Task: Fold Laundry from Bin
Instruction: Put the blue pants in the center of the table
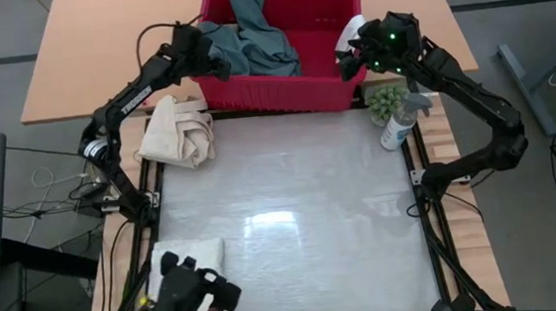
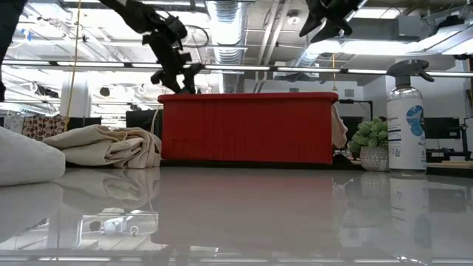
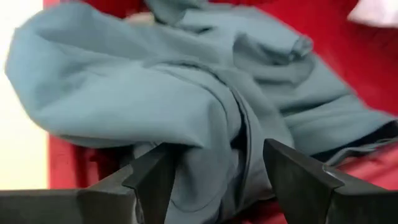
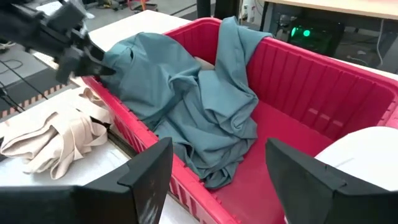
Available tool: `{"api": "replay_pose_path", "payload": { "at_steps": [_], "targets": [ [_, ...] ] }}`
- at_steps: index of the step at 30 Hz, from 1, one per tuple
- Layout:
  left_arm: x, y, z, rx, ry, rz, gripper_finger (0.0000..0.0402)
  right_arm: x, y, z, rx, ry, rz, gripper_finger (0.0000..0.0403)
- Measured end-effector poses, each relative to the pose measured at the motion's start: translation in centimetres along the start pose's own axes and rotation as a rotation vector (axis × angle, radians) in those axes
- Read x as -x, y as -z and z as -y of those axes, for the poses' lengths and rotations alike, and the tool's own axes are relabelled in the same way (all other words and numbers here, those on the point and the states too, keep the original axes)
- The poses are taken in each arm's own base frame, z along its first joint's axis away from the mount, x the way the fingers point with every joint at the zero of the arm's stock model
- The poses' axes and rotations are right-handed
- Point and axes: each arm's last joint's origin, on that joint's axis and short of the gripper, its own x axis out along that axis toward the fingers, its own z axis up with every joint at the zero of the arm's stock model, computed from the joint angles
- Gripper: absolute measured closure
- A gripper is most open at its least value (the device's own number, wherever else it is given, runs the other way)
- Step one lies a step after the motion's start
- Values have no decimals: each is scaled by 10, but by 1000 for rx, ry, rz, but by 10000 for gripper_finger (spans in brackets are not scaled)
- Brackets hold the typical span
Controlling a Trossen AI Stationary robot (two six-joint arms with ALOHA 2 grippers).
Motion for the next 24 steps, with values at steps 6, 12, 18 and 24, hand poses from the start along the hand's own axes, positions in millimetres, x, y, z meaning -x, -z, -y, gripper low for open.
{"api": "replay_pose_path", "payload": {
  "at_steps": [6, 12, 18, 24],
  "targets": [
    [-26, 9, 8, 53, 5, -41, 199, 0, 0, 1, -4, 0, 0, 122],
    [-22, -1, 8, 131, 19, 63, 364, 0, 0, 0, -11, -3, -1, 122],
    [14, -41, 12, 217, 196, 293, 397, -1, 0, 0, -11, -2, -2, 122],
    [92, -107, 28, 183, 439, 565, 400, -20, 6, -2, -6, -21, -52, 122]
  ]
}}
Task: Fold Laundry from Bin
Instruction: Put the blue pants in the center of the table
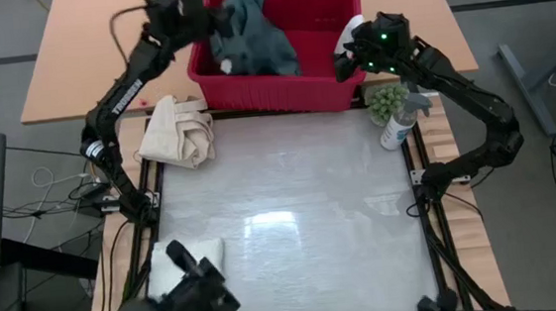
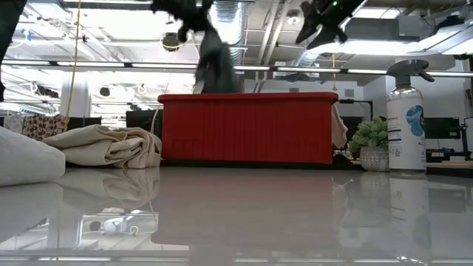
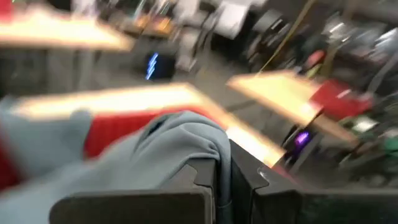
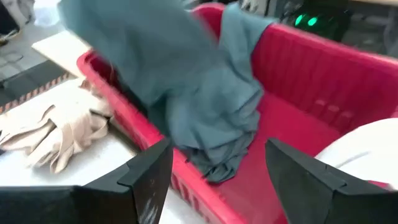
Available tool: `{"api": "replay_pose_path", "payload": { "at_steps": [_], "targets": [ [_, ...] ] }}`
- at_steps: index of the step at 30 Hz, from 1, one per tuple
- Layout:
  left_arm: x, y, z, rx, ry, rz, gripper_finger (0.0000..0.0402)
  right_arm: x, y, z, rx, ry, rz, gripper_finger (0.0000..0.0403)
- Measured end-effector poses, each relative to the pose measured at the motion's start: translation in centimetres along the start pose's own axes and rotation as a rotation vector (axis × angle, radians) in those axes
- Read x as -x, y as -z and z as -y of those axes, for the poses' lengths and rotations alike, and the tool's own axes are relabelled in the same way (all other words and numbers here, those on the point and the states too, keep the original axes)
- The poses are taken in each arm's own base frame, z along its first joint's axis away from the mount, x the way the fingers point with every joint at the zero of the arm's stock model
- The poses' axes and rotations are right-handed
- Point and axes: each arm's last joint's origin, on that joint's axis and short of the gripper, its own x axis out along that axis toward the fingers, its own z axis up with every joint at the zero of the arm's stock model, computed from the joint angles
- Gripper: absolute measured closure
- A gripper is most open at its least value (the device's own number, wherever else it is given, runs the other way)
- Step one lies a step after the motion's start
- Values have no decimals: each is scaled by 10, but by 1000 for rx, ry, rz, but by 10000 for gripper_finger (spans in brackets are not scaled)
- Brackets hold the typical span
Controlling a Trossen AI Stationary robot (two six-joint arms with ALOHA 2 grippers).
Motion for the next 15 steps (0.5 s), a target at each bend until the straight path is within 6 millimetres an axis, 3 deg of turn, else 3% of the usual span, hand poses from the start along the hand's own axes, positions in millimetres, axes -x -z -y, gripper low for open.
{"api": "replay_pose_path", "payload": {
  "at_steps": [5, 9, 15],
  "targets": [
    [30, -58, 45, -41, 171, 169, 401, -18, 4, -3, 12, -45, -25, 122],
    [65, -98, 81, -61, 356, 303, 401, -16, -2, -5, 44, -109, 36, 122],
    [113, -124, 119, -110, 543, 603, 401, -7, -13, -18, 91, -317, 145, 122]
  ]
}}
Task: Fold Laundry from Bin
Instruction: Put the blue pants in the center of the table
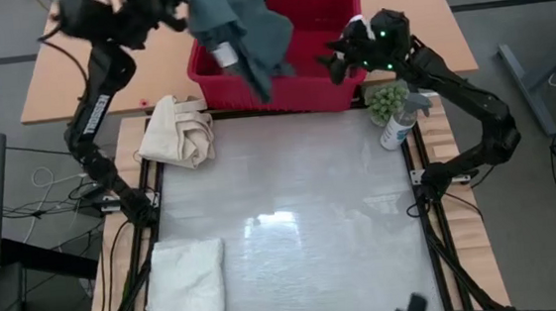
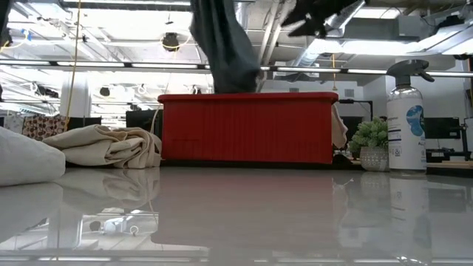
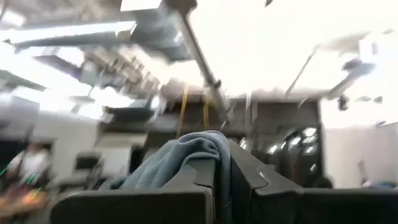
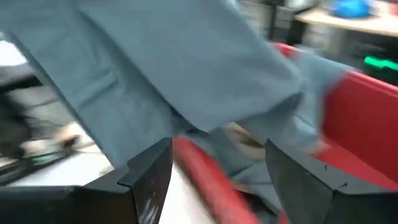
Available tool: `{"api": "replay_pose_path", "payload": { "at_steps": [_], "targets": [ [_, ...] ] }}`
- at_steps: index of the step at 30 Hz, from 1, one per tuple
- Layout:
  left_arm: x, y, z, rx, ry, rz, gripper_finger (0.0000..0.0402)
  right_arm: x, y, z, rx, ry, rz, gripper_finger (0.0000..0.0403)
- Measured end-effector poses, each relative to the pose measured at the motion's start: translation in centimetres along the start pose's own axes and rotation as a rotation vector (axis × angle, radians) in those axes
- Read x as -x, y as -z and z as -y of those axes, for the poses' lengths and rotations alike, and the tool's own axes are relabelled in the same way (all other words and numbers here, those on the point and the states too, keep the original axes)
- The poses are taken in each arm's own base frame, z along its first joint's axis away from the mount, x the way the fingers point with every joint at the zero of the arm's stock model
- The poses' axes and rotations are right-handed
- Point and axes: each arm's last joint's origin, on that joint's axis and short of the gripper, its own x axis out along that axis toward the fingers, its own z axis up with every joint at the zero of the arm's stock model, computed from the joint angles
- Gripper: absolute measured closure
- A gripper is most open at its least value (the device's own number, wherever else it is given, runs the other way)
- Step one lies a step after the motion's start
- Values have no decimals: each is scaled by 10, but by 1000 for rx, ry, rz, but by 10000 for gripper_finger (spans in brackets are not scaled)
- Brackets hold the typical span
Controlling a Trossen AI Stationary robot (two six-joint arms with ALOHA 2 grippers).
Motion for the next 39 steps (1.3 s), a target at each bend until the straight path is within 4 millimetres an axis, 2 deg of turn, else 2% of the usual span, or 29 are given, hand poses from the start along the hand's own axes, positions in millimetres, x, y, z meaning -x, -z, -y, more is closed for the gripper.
{"api": "replay_pose_path", "payload": {
  "at_steps": [4, 8, 11, 15, 21, 26, 30, 35, 39],
  "targets": [
    [0, -21, 22, -6, 83, 112, 401, -2, -3, -26, 90, -254, 34, 122],
    [-1, -29, 36, -76, 134, 238, 396, -4, 3, -63, 297, -371, 28, 122],
    [-1, -32, 39, -133, 95, 295, 395, -11, 11, -94, 485, -370, 10, 122],
    [-1, -32, 37, -203, -13, 318, 397, -17, 18, -134, 630, -335, 32, 122],
    [-2, -31, 34, -285, -137, 331, 397, -26, 25, -179, 787, -128, 65, 122],
    [-1, -31, 33, -332, -161, 332, 397, -46, 34, -208, 712, 9, 124, 122],
    [-1, -32, 32, -381, -198, 333, 397, -62, 45, -226, 594, 24, 157, 122],
    [-1, -33, 32, -391, -240, 344, 397, -71, 55, -237, 416, -2, 154, 122],
    [-1, -32, 32, -328, -227, 347, 397, -83, 61, -243, 309, -9, 180, 119]
  ]
}}
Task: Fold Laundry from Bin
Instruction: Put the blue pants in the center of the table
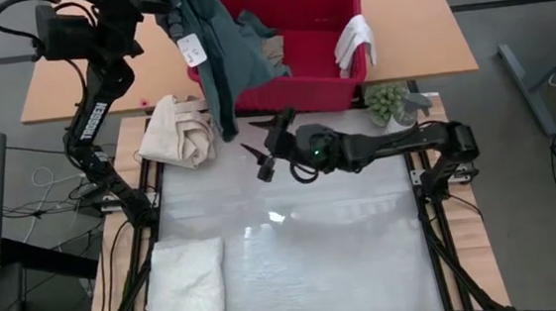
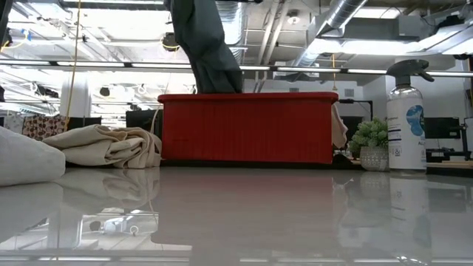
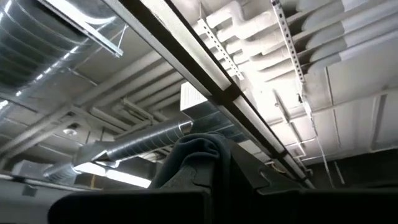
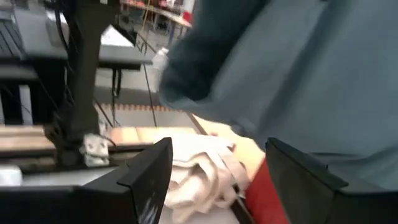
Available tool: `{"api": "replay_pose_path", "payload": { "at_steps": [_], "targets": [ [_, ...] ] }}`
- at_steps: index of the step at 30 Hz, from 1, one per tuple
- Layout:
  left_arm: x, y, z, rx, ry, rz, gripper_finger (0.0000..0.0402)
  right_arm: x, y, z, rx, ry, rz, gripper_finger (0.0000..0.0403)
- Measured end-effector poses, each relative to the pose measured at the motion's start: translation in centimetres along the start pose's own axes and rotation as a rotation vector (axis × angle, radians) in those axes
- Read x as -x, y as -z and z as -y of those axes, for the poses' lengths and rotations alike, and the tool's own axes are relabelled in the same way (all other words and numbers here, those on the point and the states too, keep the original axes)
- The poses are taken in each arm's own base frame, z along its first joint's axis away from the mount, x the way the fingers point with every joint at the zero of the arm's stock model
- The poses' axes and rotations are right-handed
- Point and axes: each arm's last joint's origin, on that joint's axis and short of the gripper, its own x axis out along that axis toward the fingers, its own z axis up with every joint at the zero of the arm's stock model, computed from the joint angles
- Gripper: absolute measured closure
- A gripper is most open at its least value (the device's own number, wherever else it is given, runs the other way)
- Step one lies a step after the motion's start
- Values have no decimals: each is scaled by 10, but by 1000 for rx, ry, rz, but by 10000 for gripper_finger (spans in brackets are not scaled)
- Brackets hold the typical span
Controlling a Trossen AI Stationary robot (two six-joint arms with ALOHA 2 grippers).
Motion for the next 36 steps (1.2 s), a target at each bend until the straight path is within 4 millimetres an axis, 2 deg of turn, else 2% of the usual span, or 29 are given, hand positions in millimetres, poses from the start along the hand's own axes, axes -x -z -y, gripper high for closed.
{"api": "replay_pose_path", "payload": {
  "at_steps": [7, 14, 19, 24, 31, 33, 36],
  "targets": [
    [0, 0, 0, 24, -13, -5, 397, -32, 23, -21, 63, 48, 106, 83],
    [0, -2, -1, 28, -26, 21, 397, -60, 29, -15, 48, 178, 306, 48],
    [0, -2, -1, 37, -19, 22, 397, -88, 31, -17, 96, 100, 365, 45],
    [0, -2, -1, 39, -20, 19, 397, -111, 23, -22, 100, 124, 414, 45],
    [0, -3, -1, 50, -18, 28, 397, -118, -4, -18, 65, 264, 464, 49],
    [0, -4, -1, 50, -17, 30, 397, -118, -8, -16, 69, 292, 440, 62],
    [0, -5, -1, 21, -16, 31, 397, -118, -7, -17, 71, 373, 355, 107]
  ]
}}
